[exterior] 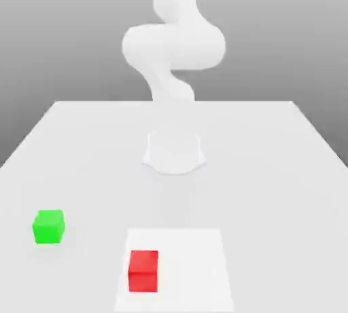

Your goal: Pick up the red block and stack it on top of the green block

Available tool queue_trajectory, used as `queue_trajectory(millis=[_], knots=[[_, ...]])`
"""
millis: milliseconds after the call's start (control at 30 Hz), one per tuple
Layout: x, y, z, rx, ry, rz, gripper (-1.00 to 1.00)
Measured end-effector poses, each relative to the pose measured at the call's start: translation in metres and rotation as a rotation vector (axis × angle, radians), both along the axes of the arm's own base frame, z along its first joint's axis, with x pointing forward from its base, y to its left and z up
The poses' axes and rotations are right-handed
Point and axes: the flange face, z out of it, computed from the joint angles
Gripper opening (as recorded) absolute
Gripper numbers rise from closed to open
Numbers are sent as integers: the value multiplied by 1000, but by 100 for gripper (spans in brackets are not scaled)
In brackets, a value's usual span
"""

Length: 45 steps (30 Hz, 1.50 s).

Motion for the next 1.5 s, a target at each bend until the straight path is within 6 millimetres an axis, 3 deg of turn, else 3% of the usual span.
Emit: queue_trajectory(millis=[200,400,567,733,900,933,1167,1333,1400,1500], knots=[[63,-14,-117,6,192,4,0],[91,-26,-240,8,378,4,0],[89,-36,-342,6,534,-1,0],[64,-47,-439,-1,689,-7,0],[58,-48,-504,-4,720,-6,0],[58,-48,-516,-4,721,-6,-100],[57,-47,-519,-4,721,-6,-100],[57,-48,-469,-3,721,-6,-100],[52,-66,-457,27,721,-94,-100],[36,-111,-448,101,715,-304,-100]])
